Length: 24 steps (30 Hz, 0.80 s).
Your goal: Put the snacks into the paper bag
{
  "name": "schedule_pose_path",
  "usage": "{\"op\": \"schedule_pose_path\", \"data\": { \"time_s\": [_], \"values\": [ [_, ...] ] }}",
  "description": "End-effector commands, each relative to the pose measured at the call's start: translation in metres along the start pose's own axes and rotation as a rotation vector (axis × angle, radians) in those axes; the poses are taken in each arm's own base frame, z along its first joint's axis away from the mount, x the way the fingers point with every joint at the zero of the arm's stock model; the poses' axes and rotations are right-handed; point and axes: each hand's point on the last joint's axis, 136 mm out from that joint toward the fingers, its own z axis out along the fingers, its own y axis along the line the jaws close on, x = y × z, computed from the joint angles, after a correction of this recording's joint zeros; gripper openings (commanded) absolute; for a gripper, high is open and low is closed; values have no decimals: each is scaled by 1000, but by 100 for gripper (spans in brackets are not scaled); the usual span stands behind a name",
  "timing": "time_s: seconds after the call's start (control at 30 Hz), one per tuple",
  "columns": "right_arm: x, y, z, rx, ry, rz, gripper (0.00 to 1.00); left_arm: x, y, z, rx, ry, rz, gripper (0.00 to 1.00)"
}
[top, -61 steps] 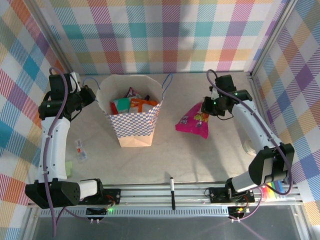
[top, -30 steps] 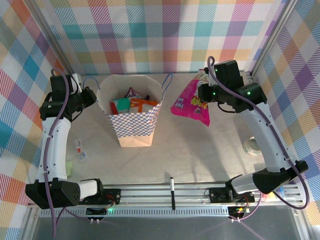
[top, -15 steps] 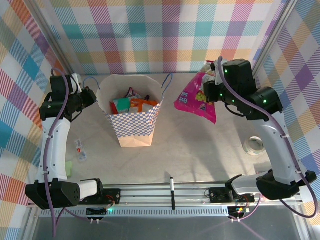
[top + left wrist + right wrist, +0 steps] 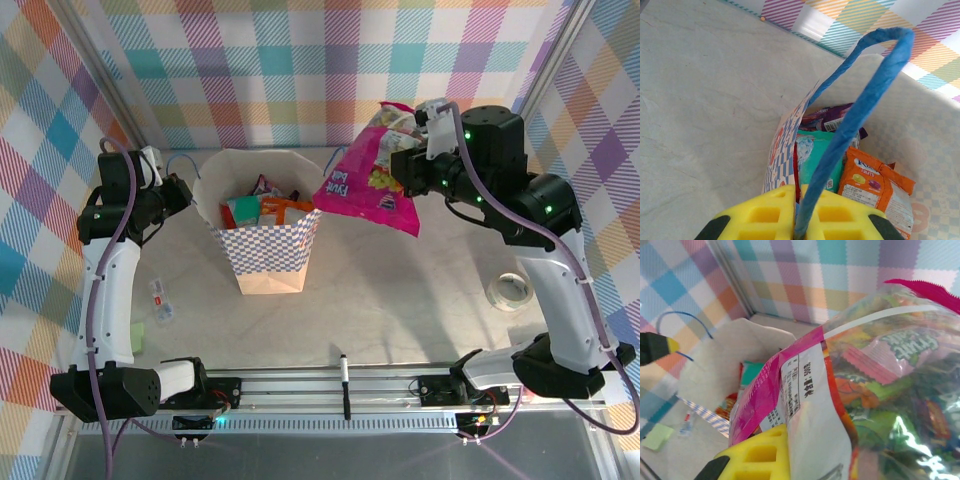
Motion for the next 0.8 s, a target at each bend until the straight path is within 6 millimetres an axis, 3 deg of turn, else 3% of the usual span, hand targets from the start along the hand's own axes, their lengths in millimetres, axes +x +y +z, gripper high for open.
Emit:
{"op": "schedule_pose_path", "data": {
  "time_s": [0.0,0.33,0.77],
  "values": [
    [-70,35,-28,-145,-267,-73,0,-7,-3,-12,10,-41,20,12],
    [-82,61,7,-242,-258,-107,0,-6,-1,-18,-10,-46,37,12],
    [-92,86,69,-354,-234,-119,0,-2,5,-15,-35,-33,51,12]
  ]
}}
